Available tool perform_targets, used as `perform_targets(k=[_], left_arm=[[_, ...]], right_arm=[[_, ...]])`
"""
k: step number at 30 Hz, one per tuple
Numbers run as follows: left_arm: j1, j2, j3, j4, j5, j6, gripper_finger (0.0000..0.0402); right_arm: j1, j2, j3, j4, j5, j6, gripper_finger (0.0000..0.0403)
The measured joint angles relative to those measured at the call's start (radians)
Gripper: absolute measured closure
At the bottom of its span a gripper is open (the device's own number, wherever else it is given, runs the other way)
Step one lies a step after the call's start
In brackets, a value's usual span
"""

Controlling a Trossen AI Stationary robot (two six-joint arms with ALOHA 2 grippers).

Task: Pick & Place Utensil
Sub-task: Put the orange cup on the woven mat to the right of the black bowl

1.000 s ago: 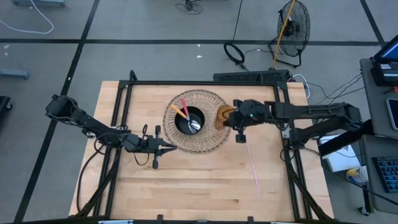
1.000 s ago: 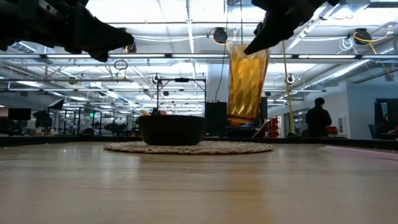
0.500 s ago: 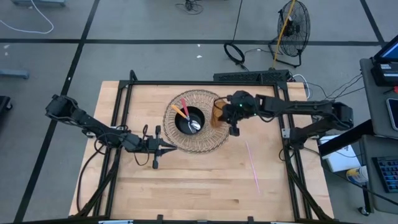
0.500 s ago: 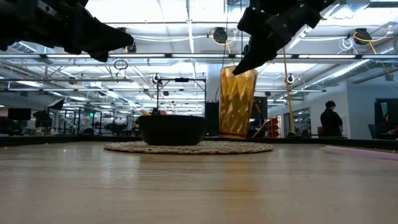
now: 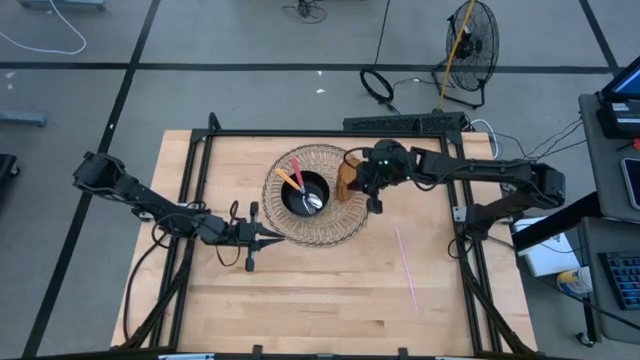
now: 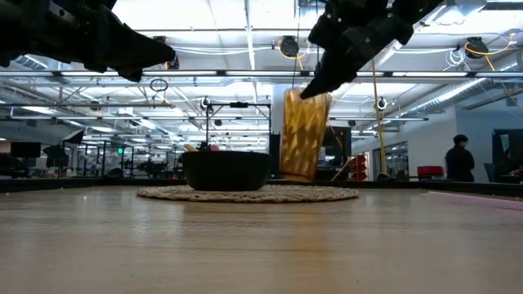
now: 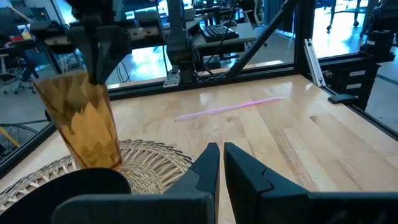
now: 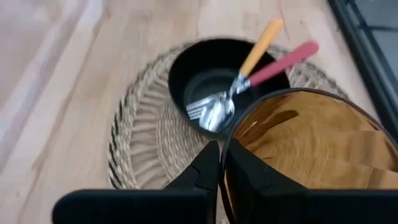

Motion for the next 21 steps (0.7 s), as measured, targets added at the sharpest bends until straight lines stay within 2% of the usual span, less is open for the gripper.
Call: perform_targets(k=[21], left_arm=[[0.000,0.000,0.000,-0.004,0.000,0.002,0.0378]], right_arm=[[-0.017,0.026,0.000,-0.044,-0.002,0.012,0.0389]])
